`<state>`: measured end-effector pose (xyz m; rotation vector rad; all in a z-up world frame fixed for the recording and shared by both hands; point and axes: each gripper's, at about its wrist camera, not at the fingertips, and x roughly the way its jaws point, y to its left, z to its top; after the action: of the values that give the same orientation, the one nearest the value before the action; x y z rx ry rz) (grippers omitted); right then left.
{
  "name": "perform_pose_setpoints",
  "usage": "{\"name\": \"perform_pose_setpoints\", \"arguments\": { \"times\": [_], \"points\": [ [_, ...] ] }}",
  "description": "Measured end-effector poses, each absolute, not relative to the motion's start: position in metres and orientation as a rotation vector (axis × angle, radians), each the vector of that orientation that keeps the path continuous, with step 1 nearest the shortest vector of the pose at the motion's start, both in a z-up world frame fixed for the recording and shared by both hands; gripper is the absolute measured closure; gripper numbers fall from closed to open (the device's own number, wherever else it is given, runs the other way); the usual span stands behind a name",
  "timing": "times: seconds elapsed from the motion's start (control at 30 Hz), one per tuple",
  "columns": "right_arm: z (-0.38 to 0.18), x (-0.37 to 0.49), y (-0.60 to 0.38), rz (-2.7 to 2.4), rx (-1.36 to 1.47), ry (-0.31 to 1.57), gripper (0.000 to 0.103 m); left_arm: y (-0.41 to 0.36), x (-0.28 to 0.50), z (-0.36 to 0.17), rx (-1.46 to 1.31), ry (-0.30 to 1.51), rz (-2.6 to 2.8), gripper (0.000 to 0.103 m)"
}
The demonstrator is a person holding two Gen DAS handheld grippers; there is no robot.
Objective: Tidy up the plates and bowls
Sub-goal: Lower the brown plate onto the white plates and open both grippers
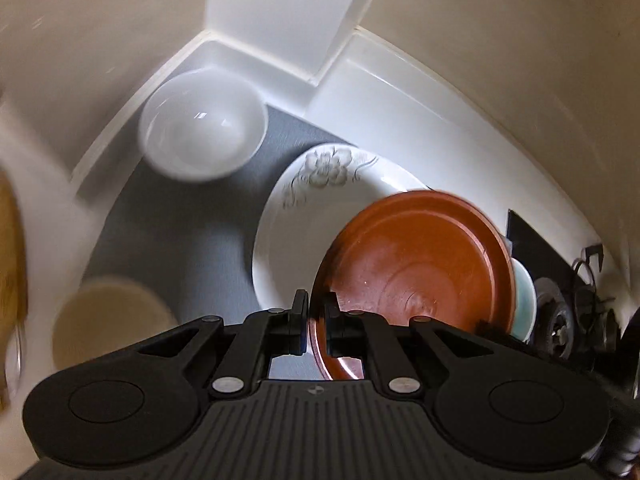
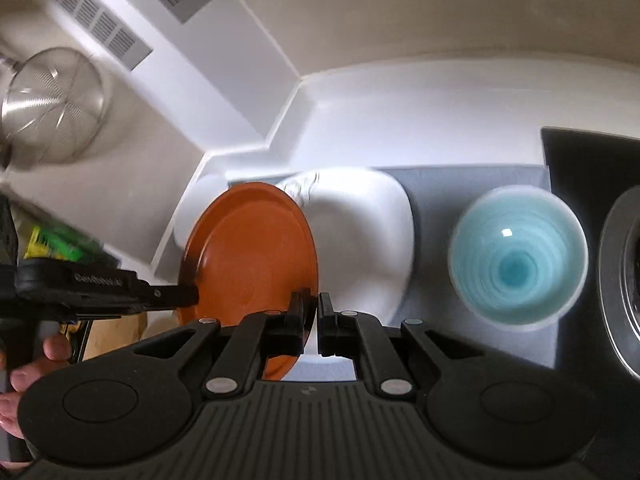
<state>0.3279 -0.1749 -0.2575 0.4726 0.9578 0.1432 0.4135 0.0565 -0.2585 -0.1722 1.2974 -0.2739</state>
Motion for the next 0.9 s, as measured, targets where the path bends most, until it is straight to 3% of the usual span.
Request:
{"name": "perform_pose_setpoints", "arguments": {
  "times": [0.4, 0.73, 0.8, 0.87, 0.9],
  "points": [
    [-0.305, 0.373, -0.164, -0.096, 0.455, 1.035, 0.096, 0.029, 0.478, -0.31, -0.008, 1.352, -0.43, 0.095],
    [-0.349, 0.374, -0.159, -0.186, 0.573, 1.072, 0.096, 0.03, 0.482, -0.333, 0.041, 1.364, -0.458, 0.095],
    [-0.352, 0.371, -0.16, -0.184, 0.628, 1.056, 0.093, 0.037, 0.481, -0.328, 0.039, 1.349, -0.462, 0.095],
    [-0.348, 0.363, -0.159, -0.183, 0.643, 1.018, 0.069, 0.044, 0.477, -0.316, 0.046, 1.3, -0.458, 0.091],
    [-0.344, 0.359, -0.158, -0.18, 0.639, 0.999, 0.069, 0.046, 0.473, -0.309, 0.065, 1.259, -0.452, 0.09]
  ]
}}
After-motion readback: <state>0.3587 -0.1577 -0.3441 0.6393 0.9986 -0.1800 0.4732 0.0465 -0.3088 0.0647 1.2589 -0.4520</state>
